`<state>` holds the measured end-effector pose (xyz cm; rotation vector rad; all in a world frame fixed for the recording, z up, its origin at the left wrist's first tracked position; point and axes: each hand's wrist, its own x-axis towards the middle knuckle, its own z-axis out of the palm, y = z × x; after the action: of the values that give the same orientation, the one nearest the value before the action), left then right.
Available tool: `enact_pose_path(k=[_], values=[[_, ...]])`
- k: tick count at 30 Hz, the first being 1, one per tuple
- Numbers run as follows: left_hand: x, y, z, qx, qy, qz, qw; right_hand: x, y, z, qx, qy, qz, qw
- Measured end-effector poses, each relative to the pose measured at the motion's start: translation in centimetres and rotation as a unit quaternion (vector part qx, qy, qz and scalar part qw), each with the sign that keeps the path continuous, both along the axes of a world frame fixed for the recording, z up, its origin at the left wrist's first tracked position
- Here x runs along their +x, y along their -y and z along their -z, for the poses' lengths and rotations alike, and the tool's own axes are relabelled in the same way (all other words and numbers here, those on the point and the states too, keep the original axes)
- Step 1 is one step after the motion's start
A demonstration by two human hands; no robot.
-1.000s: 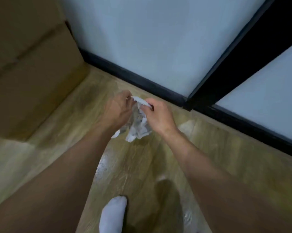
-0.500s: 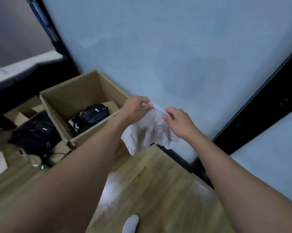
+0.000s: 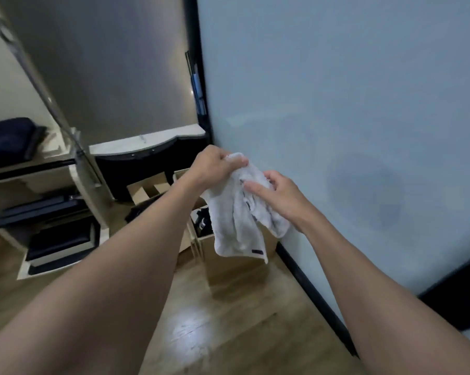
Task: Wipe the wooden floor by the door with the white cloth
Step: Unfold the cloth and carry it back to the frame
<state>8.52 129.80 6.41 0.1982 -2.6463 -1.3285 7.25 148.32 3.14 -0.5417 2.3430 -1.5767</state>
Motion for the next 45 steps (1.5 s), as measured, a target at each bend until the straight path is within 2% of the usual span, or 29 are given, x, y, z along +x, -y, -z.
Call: enact_pose_path(k=[2,4,9,13,17,21,23,25,26,28,29,31,34,38,40,43,45], values=[[1.6,3.7,-1.0,0.024,-0.020,-0.042,0.999,0.5,3.5,0.6,0.127,-0.016,-0.072,0.989],[3.1,8.0,-1.7,0.037,-0.040,-0.093,0.994,0.7,7.3,1.1,0.203,-0.072,-0.070,0.974],[8.1,20.7,-2.7,0.007,-0.058,-0.195,0.979,1.2,18.4,-2.3,0.128,-0.133,-0.057,0.981],[12.3,29.7,-2.9,0.070,-0.054,-0.248,0.965,2.0,27.8,-4.9,0.166,-0.212,-0.091,0.959],[15.3,35.7,-3.6,0.133,-0.029,-0.260,0.956,2.4,36.2,-5.7,0.151,-0.259,-0.081,0.950],[16.1,41.4,-4.0,0.055,0.007,-0.238,0.970,2.3,43.1,-6.2,0.182,-0.301,-0.069,0.934],[15.5,44.8,-3.7,0.042,-0.032,-0.291,0.955,1.5,46.9,-6.0,0.195,-0.273,-0.079,0.939],[15.0,47.2,-3.6,0.045,-0.089,-0.350,0.932,1.0,50.9,-6.0,0.177,-0.196,-0.099,0.959],[14.8,48.1,-3.6,0.055,-0.117,-0.363,0.923,0.9,53.1,-6.1,0.146,-0.141,-0.108,0.973],[14.3,49.6,-3.7,0.095,-0.151,-0.378,0.908,1.0,57.5,-7.0,0.034,0.025,-0.120,0.992],[14.1,50.2,-3.7,0.107,-0.156,-0.377,0.907,1.3,59.5,-7.6,-0.015,0.104,-0.124,0.987],[13.8,52.0,-3.1,0.088,-0.144,-0.388,0.906,1.8,63.1,-9.3,-0.069,0.188,-0.145,0.969],[13.7,55.7,-2.7,0.081,-0.120,-0.429,0.891,2.0,69.0,-11.5,-0.131,0.226,-0.172,0.950],[14.4,61.9,-2.4,0.161,-0.131,-0.469,0.858,2.2,76.2,-12.1,-0.140,0.266,-0.206,0.931],[14.5,65.4,-2.3,0.160,-0.137,-0.456,0.865,1.9,79.9,-12.4,-0.153,0.274,-0.221,0.923],[13.7,71.1,-1.5,0.039,-0.068,-0.421,0.904,1.5,85.8,-12.6,-0.168,0.252,-0.260,0.917],[13.0,75.8,-1.2,-0.057,-0.054,-0.444,0.893,0.9,89.8,-12.8,-0.152,0.201,-0.276,0.928]])
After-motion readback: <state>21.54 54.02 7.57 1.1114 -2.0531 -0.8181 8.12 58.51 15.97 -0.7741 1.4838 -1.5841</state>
